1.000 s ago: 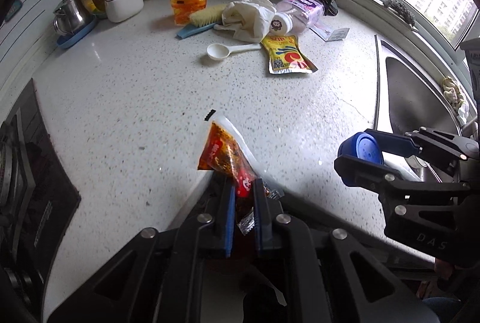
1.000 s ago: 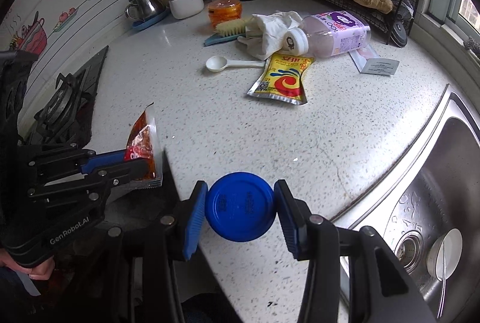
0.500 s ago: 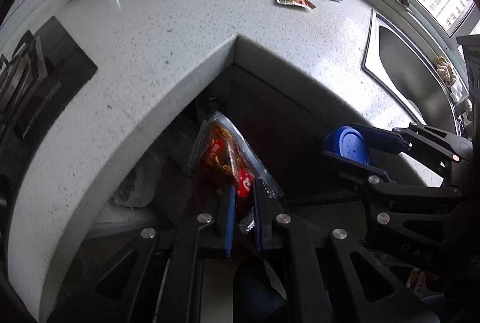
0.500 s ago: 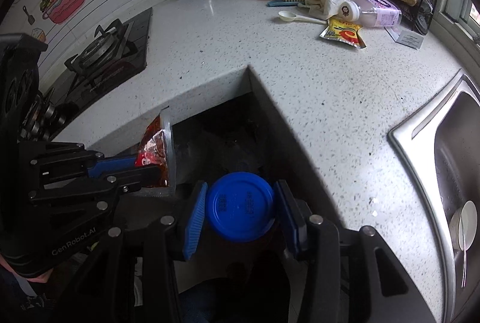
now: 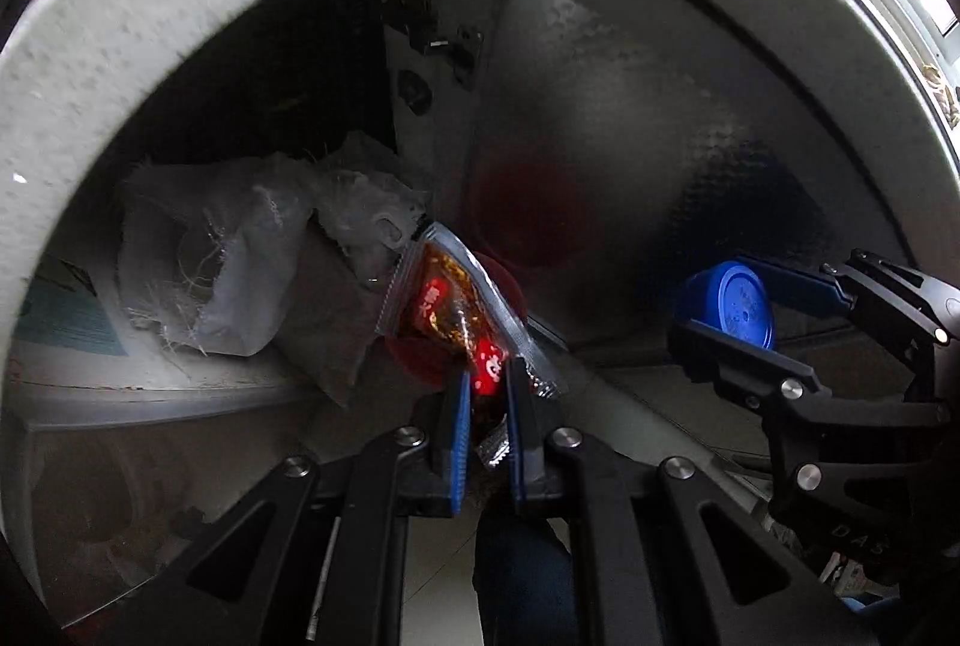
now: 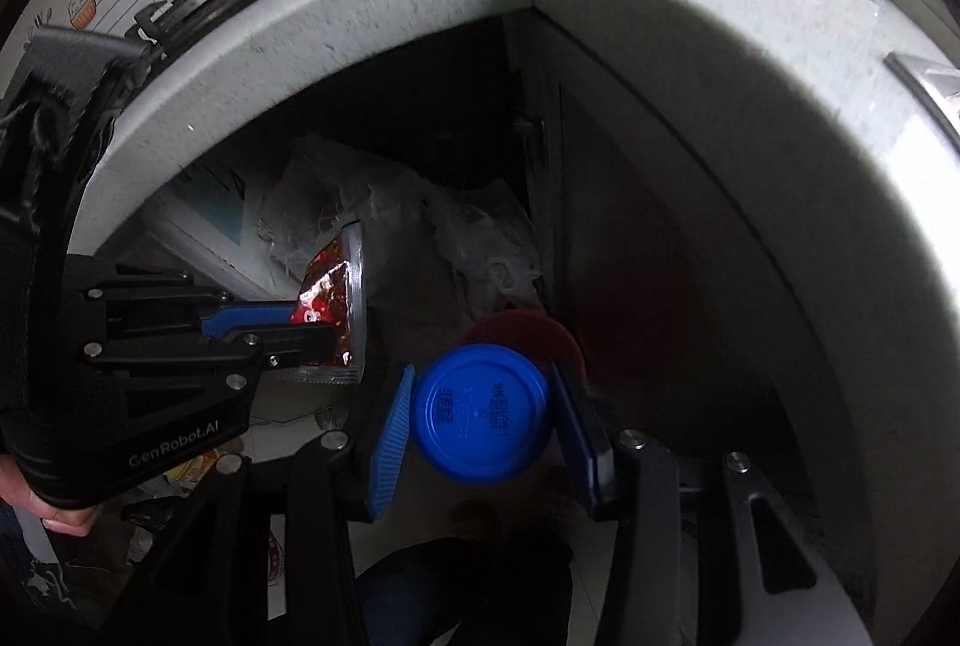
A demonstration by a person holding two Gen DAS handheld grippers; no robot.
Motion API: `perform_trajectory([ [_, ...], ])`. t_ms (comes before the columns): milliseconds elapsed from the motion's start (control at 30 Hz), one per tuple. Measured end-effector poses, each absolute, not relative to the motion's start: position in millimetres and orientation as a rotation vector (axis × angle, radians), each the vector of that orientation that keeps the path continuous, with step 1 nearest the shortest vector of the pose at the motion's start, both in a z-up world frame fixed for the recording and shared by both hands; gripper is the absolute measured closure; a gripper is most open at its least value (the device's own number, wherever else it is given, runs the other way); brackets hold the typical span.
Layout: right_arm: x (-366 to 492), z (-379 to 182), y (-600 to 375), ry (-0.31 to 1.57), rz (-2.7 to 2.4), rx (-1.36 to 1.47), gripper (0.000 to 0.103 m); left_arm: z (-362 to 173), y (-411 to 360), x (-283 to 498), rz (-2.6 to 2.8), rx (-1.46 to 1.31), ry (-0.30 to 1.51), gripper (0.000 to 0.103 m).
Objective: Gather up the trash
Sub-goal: 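Lower the cap and wrapper into the red bin and open both grippers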
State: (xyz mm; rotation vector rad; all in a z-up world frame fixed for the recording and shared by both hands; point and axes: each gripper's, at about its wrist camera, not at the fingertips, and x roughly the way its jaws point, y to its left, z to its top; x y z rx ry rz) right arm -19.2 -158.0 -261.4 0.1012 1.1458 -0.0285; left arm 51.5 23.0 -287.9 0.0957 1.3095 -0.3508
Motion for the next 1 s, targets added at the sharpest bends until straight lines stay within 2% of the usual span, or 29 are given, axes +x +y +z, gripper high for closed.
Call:
perform_trajectory([
  [267,3.4,-345.9,-179.2,1.154,-0.061,0.09,0.06,-368.9,18.5,76.9,-0.333,0.106,1.306,0.089],
  [333,6.5,-361.6,-187.6,1.157,-0.094,0.101,0.06,-383.2,18.8,84.2,-0.321,0.099,1.307,0.076],
  [367,8.8,-369.8,-189.5,1.167,-0.095,0.106,0.06,-388.9,18.7,87.1,-0.309,0.102,1.305,0.062],
  [500,18.0,-387.8,-192.6,1.18,-0.092,0.104,0.06,-401.0,16.8,92.4,-0.308,0.118,1.296,0.054],
  [1000,32.7,-391.1,-179.5,1.193,0.005,0.034,0.06,-397.8,46.4,81.8,-0.183,0.102,1.297,0.051],
])
